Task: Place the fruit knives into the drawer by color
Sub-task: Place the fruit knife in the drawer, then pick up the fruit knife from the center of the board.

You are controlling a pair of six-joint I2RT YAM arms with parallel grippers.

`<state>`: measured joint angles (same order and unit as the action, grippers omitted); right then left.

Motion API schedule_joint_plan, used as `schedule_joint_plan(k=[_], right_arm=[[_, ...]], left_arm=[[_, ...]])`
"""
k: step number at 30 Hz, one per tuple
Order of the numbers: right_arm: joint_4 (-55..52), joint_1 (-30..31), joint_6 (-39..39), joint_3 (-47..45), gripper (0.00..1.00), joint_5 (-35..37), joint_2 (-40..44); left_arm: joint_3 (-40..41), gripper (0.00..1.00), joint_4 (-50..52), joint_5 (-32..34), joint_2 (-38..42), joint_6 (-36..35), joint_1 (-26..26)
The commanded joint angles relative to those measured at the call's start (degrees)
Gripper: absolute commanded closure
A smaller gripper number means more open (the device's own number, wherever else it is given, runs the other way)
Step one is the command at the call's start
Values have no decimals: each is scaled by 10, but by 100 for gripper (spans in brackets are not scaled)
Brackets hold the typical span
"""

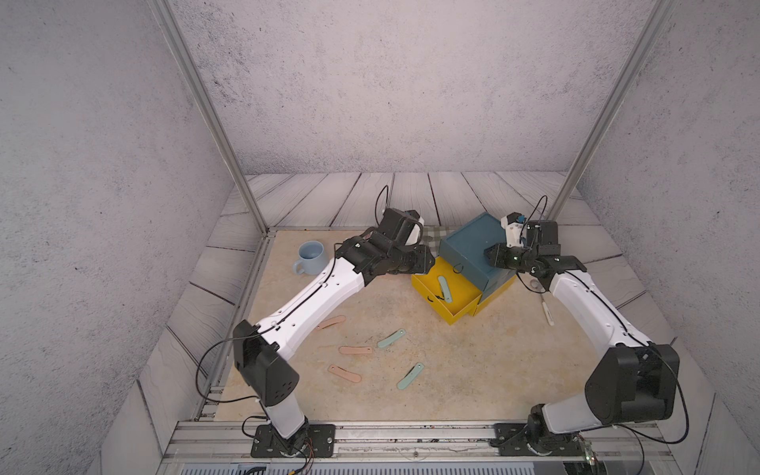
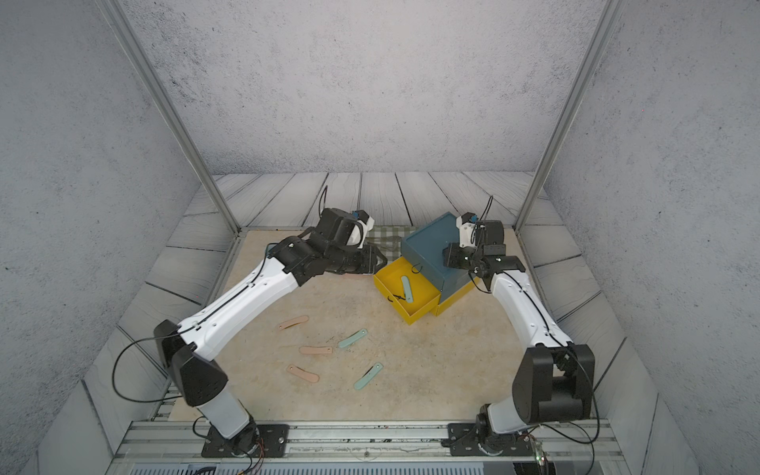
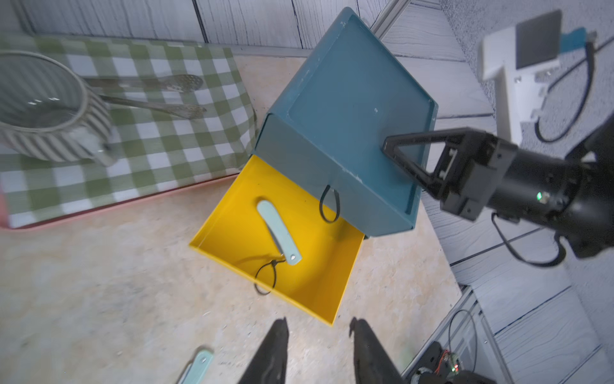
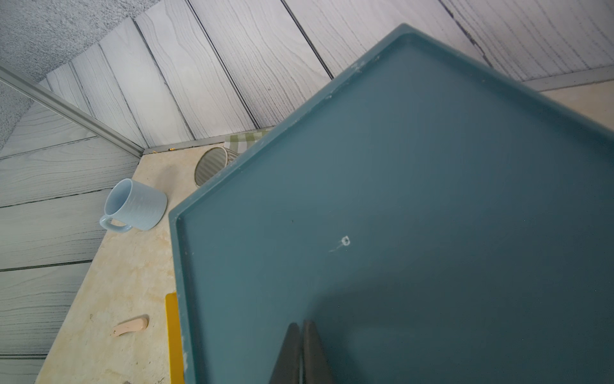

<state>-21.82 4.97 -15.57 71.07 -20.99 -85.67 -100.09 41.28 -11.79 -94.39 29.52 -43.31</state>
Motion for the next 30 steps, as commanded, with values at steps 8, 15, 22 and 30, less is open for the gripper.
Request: schedule_joint_plan(k=[8, 15, 22, 30], right_arm=[[-212, 2, 2, -61, 92, 43, -61], [-216, 2, 4, -61, 91, 47, -55], [-215, 3, 0, -66, 91, 47, -52], [-212, 2, 1, -68, 91, 46, -55]], left_arm=[[215, 64, 98, 52, 68, -167, -4], [253, 64, 119, 63, 40, -207, -4], [290, 63, 88, 38, 13, -223, -4], [338, 61, 49, 52, -23, -213, -5]])
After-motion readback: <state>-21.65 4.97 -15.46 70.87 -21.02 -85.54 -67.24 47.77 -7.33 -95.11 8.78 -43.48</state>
